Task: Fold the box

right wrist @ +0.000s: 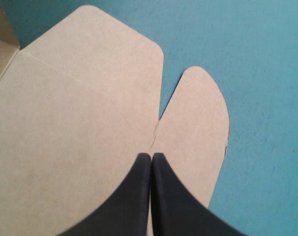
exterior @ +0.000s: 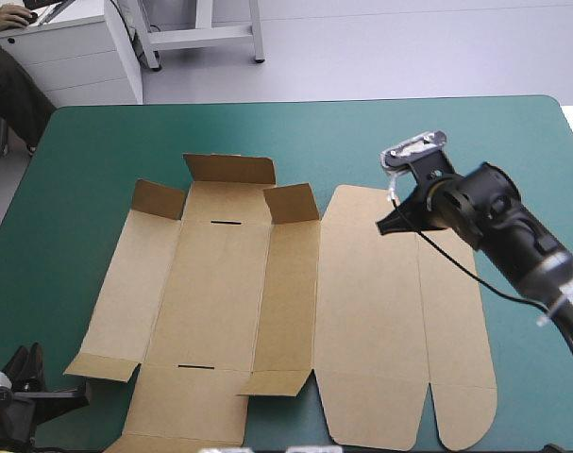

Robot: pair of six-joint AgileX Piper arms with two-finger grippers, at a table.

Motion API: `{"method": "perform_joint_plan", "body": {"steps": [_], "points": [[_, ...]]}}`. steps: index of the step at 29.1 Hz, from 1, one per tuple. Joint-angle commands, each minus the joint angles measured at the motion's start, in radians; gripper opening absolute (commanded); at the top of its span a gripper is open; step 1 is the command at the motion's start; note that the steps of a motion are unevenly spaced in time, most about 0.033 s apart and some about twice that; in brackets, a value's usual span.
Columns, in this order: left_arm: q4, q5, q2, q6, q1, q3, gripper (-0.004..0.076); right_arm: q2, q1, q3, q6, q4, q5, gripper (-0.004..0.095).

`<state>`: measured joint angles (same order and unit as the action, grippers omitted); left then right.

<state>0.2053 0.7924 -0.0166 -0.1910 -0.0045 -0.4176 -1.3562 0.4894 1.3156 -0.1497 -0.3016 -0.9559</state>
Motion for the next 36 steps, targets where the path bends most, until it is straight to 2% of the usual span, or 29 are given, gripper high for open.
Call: {"method": "perform_joint_plan", "body": {"steps": [1, 3, 6, 9, 13, 18, 26, 33, 36], "points": [[0.005, -0.077, -0.013, -0.003, -0.006, -0.024, 0.0302, 0.168, -0.005, -0.127, -0.030, -0.029, 0.102, -0.0020], [0.005, -0.077, -0.013, -0.003, -0.006, -0.024, 0.0432, 0.235, -0.005, -0.203, -0.030, -0.029, 0.132, -0.0020], [0.005, -0.077, -0.013, -0.003, -0.006, -0.024, 0.0536, 0.342, -0.005, -0.315, -0.030, -0.029, 0.153, -0.0020], [0.023, -0.080, -0.006, -0.003, -0.006, -0.024, 0.0535, 0.439, -0.005, -0.406, -0.030, -0.027, 0.173, -0.0020], [0.050, -0.150, 0.045, -0.003, -0.006, -0.035, 0.0535, 0.559, -0.005, -0.497, -0.030, -0.027, 0.180, -0.0020], [0.045, -0.193, 0.196, 0.014, -0.006, -0.114, 0.0535, 0.669, -0.005, -0.558, -0.030, -0.027, 0.163, -0.0020], [0.000, -0.166, 0.559, 0.064, -0.008, -0.296, 0.0522, 0.723, -0.005, -0.594, -0.030, -0.033, 0.129, -0.0020], [-0.071, -0.026, 0.874, 0.100, -0.006, -0.431, 0.0506, 0.723, -0.005, -0.616, -0.055, -0.026, 0.122, -0.0020], [-0.071, -0.035, 0.997, 0.100, 0.020, -0.434, 0.0507, 0.723, -0.005, -0.616, -0.072, -0.026, 0.122, -0.0020]]}}
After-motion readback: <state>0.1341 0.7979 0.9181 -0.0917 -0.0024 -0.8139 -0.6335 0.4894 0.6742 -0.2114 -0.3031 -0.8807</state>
